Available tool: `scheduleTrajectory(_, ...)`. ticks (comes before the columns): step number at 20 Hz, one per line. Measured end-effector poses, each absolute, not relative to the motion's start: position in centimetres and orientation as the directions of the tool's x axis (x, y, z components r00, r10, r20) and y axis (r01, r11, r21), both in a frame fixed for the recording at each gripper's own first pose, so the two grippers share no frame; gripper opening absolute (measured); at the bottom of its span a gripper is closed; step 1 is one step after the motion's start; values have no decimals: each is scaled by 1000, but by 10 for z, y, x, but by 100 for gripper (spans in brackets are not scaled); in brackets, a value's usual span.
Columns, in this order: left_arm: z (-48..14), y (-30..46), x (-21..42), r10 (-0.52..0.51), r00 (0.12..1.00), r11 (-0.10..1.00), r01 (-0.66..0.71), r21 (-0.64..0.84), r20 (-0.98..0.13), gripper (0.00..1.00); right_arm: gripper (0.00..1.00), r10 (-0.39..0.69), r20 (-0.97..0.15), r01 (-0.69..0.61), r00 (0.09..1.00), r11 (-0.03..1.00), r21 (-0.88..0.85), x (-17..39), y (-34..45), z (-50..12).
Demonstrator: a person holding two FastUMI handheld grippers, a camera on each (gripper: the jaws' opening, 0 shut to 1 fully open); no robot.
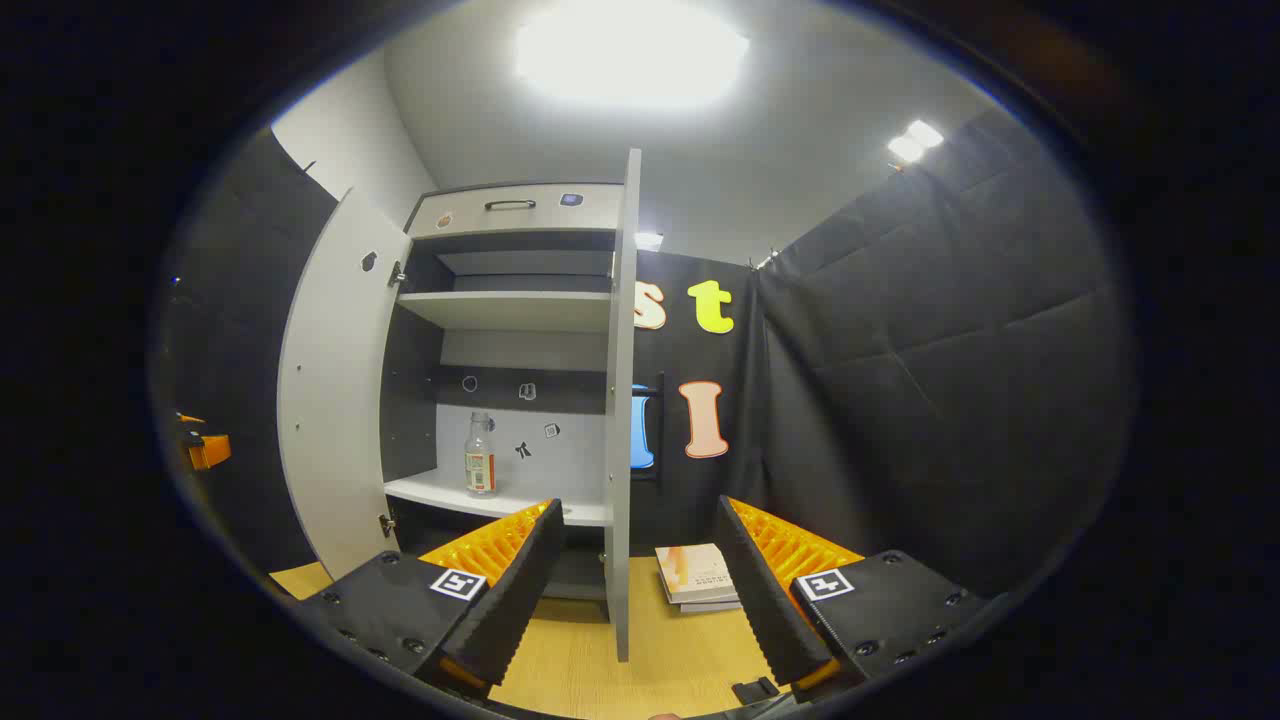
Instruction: Grasp the bottle in the cabinet with the left hand and place it on the coaster, then close the right door with the right hand and the left door with the left hand.
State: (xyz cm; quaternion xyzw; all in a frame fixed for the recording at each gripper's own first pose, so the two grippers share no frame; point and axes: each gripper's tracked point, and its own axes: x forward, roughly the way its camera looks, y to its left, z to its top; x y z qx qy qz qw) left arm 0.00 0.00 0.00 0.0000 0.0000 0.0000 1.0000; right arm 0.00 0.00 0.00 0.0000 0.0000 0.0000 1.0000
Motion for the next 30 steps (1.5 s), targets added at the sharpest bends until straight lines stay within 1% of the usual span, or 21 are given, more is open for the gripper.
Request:
scheduleTrajectory(8, -5, 7, 8, 15, 1000, 999, -15, -31, -3, 92, 97, -11, -32, 11, 999, 1000, 15, 10, -1, -11)
scheduleTrajectory(18, 0, -9, 17, 22, 1000, 1000, -22, -8, 12, 92, 97, -8, -34, 8, 999, 1000, 22, 23, -15, -18)
scheduleTrajectory(22, 6, -32, 24, 18, 1000, 1000, -18, -2, 19, 92, 97, 2, -36, -2, 999, 1000, 5, 28, -28, -22)
scheduleTrajectory(24, 10, -50, 27, 5, 1000, 1000, -5, -18, 24, 92, 96, 18, -35, -17, 999, 1000, 17, 29, -34, -25)
scheduleTrajectory(27, 13, -76, 31, -20, 999, 999, 21, -35, 28, 92, 97, 56, -13, -55, 998, 998, 42, 26, -39, -28)
scheduleTrajectory(30, 23, -99, 35, -50, 998, 997, 51, -53, 31, 92, 96, 60, -18, -59, 998, 997, 45, 26, -51, -36)
